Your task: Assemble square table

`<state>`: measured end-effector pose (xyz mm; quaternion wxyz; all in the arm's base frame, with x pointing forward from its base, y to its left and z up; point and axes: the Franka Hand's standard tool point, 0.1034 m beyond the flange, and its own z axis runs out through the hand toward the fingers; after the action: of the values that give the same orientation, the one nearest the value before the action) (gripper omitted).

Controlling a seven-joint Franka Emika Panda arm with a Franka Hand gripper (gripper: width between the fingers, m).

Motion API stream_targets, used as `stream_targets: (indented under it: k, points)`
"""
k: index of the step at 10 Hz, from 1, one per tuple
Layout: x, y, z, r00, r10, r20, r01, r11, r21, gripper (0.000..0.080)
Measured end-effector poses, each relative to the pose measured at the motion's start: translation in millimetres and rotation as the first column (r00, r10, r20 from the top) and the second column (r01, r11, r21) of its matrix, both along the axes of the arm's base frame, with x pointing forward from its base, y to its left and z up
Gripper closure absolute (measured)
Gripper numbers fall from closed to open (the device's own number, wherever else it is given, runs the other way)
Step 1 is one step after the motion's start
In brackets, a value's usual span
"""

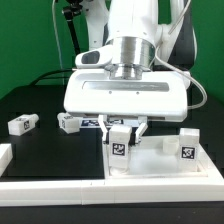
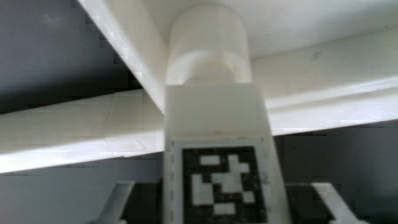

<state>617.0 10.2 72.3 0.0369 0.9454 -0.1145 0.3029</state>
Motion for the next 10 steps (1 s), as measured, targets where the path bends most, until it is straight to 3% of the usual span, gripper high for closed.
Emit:
stream_targets:
  k: [3,9,10]
  points:
    - [-1.2,0.0,-2.0,1.0,0.009,-0.011,-0.009,1.0,-0.006,0.0189]
    - [-1.8,-0.3,-3.2,1.0,0.024,-0.016,-0.024,1.0,-0.016,0.0151]
    - [-0.8,-4.1,2.1,0.999,0.034,-0.027,-0.034,0.999,-0.019,0.0151]
